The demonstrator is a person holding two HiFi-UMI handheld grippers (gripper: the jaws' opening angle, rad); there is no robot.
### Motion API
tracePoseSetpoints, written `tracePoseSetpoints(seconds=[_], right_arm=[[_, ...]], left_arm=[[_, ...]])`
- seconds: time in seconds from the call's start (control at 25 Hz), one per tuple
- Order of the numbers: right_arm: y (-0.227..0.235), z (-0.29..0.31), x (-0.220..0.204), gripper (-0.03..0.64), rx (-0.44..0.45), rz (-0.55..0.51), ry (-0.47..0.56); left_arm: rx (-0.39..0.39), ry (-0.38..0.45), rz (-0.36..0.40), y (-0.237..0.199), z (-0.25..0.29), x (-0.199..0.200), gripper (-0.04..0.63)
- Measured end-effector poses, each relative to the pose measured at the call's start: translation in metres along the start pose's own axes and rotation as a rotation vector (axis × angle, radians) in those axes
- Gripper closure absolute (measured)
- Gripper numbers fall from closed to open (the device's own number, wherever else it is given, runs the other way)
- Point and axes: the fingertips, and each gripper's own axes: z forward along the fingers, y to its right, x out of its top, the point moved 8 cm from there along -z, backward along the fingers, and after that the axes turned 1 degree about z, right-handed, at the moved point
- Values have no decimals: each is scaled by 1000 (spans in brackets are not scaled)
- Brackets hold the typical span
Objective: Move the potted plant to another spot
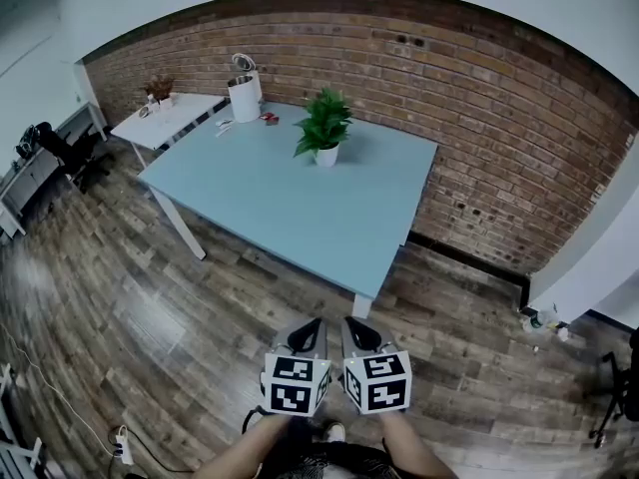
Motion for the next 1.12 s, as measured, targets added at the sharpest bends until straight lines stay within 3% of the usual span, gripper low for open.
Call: tracePoseSetpoints(seconds=[0.6,1.12], right_arm=[[-5,56,15,611,-29,0,-20],[-1,143,60,611,-75,5,-39]], left_arm=[[-37,-20,-16,-55,38,11,598],[-109,-47,-7,-125,103,47,598]])
